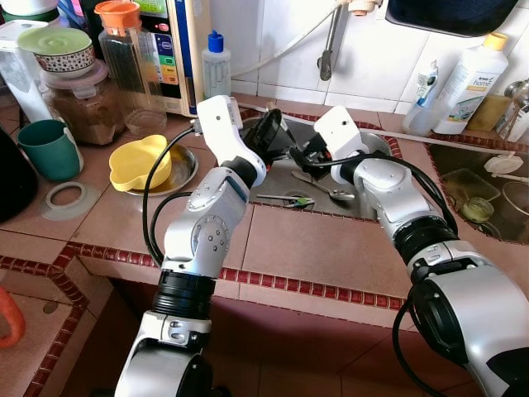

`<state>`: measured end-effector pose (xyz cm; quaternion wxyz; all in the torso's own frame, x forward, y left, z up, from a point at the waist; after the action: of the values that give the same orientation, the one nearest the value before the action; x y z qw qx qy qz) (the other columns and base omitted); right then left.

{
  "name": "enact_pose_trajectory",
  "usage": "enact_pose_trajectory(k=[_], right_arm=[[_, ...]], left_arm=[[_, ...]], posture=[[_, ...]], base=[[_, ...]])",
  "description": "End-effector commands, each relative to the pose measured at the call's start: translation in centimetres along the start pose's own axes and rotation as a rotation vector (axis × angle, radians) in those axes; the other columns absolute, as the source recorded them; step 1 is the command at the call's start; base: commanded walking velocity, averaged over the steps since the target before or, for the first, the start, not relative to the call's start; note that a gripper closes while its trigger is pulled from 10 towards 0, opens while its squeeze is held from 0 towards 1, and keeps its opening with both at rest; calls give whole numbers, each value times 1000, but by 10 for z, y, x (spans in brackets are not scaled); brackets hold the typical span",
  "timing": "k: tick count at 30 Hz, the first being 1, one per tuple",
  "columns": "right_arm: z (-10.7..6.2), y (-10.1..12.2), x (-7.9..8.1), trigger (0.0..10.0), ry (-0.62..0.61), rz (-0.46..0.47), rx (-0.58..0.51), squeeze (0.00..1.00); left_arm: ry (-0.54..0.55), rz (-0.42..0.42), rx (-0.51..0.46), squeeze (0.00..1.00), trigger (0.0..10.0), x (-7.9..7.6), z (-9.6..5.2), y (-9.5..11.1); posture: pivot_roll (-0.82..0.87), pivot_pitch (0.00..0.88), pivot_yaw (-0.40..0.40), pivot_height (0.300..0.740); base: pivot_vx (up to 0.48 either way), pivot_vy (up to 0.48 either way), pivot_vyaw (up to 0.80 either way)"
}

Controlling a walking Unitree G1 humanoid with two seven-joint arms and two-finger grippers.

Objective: Kitchen organization

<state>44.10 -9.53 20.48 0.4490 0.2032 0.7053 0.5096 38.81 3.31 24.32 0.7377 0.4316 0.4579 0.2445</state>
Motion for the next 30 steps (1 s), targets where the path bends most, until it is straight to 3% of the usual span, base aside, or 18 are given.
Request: enact_pose_trajectory(k=[1,10,11,12,20,29,30], right_arm=[[-1,5,-2,10000,14,-6,-15,0],[3,-3,13,10000,26,18,3,0],[4,-3,13,3412,19,25,1,0],[4,-3,13,0,3,33,-6,0],[8,5,11,0,-72,51,-42,0],[7,-4,16,0,-91,75,-22,0],[7,-4,16,2314,-89,77,-25,0]], left_arm=[[-39,15,-8,0,10000,-12,5,5],[-60,6,13,0,10000,-22,8,-4],[-62,4,14,0,10000,-23,8,-4],[-65,2,16,0,10000,-25,9,-5],[-76,0,20,0,10000,-28,11,-6],[-78,0,15,0,10000,-29,13,-4],[-78,0,15,0,10000,-29,13,-4]], posture=[[15,45,-32,740],[17,45,-35,740],[17,45,-35,740],[19,45,-31,740],[16,40,-23,740],[19,35,-21,740],[19,35,-21,740]], base=[[0,0,0],[0,0,0],[0,0,0],[0,0,0],[0,0,0],[0,0,0],[0,0,0]])
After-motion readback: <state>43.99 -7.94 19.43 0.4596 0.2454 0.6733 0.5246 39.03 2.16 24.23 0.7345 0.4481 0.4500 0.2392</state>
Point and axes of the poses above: a point about 5 cm out from each wrist's last joint towards the gripper, its own z axis pointing out of the wrist towards the gripper, its own y axis along the axis of the wrist's last joint, x = y × z, the point moved 4 cm from there along z, pointing out of the wrist towards the gripper, and after that the axes turned 1 degree about z, right-handed, at the moved point
